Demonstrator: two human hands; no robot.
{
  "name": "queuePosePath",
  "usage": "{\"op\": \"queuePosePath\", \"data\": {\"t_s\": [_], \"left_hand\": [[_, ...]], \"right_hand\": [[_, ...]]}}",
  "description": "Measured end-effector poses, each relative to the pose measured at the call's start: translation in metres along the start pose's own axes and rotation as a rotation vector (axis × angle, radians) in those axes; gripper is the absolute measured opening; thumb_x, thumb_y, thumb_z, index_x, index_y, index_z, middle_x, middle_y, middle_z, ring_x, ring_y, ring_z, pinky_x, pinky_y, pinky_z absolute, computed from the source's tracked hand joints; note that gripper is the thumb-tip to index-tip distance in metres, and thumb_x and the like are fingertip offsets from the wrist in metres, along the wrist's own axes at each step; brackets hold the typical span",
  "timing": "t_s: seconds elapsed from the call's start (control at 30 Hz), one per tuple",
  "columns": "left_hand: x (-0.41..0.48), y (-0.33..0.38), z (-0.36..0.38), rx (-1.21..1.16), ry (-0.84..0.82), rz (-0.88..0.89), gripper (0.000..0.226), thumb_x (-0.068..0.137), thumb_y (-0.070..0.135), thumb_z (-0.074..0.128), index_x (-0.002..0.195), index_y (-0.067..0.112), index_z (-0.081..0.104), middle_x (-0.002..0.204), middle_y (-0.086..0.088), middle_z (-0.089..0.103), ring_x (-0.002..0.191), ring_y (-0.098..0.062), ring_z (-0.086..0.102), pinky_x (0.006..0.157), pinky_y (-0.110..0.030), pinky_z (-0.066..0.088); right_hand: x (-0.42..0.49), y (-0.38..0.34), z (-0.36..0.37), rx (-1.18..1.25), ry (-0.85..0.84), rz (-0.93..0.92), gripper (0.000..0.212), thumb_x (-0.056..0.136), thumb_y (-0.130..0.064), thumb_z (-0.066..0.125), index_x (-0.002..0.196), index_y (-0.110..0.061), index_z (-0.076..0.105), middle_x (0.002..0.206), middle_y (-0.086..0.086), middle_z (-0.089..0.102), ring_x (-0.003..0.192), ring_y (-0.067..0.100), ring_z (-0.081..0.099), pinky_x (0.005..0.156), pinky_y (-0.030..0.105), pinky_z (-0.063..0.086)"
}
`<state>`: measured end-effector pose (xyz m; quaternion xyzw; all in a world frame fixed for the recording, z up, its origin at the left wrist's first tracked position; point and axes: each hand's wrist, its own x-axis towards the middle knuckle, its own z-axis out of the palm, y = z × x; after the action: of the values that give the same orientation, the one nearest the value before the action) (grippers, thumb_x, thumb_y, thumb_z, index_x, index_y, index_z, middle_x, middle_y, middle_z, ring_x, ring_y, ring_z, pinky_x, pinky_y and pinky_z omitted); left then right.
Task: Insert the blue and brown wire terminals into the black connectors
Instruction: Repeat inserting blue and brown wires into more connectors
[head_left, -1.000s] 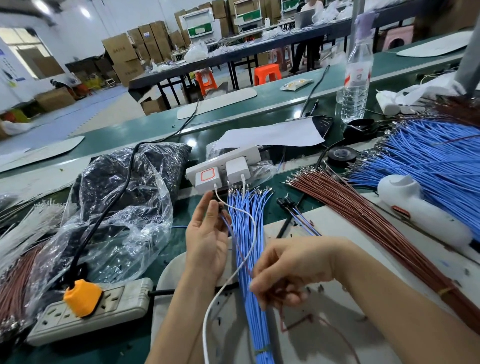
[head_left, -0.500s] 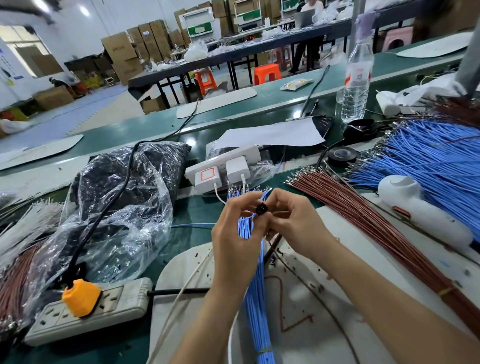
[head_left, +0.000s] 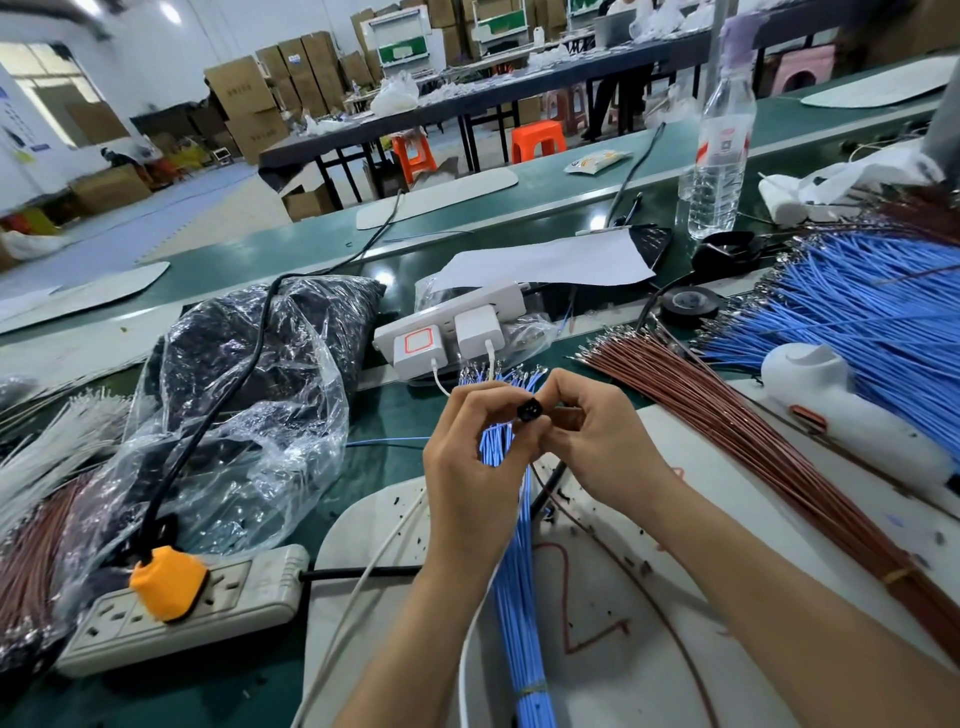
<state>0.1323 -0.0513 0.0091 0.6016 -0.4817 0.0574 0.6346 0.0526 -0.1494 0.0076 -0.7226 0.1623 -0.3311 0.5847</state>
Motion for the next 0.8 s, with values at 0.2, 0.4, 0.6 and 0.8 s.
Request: {"op": "queuePosePath", "data": {"t_s": [0.2,0.4,0.6,0.8], "left_hand": [[-0.001,-0.005,0.001,-0.006,-0.026,0.018,0.023,0.075,0.005,0.071,0.091,0.019,0.064,0.097,0.0,0.061,0.092,-0.015,0.063,0.081,-0.03,0.052],[-0.004,-0.011,0.001,-0.035,-0.044,0.028,0.027,0.075,0.005,0.073,0.094,0.023,0.065,0.097,0.004,0.061,0.093,-0.019,0.063,0.081,-0.038,0.053],[-0.002,-0.01,0.002,-0.066,-0.047,0.002,0.021,0.076,0.015,0.073,0.092,0.025,0.065,0.094,0.008,0.061,0.09,-0.019,0.063,0.081,-0.037,0.053],[-0.002,-0.009,0.003,-0.105,-0.058,-0.036,0.025,0.073,0.007,0.074,0.09,0.023,0.065,0.093,0.0,0.061,0.089,-0.023,0.063,0.08,-0.04,0.053]], "right_hand": [[0.001,-0.001,-0.001,-0.088,-0.009,-0.006,0.02,0.078,0.013,0.066,0.074,0.002,0.05,0.061,-0.003,0.053,0.051,-0.004,0.052,0.054,0.01,0.04],[-0.001,-0.002,-0.002,-0.159,-0.024,-0.031,0.015,0.08,0.013,0.064,0.078,0.006,0.05,0.065,0.003,0.055,0.058,0.006,0.053,0.057,0.017,0.042],[-0.002,-0.002,-0.001,-0.114,-0.002,-0.073,0.016,0.08,0.011,0.065,0.077,0.006,0.05,0.077,0.025,0.063,0.077,0.043,0.063,0.072,0.049,0.052],[-0.003,-0.001,0.002,-0.07,0.017,-0.073,0.022,0.079,0.016,0.06,0.072,0.003,0.043,0.08,0.032,0.057,0.08,0.048,0.06,0.075,0.057,0.05]]}}
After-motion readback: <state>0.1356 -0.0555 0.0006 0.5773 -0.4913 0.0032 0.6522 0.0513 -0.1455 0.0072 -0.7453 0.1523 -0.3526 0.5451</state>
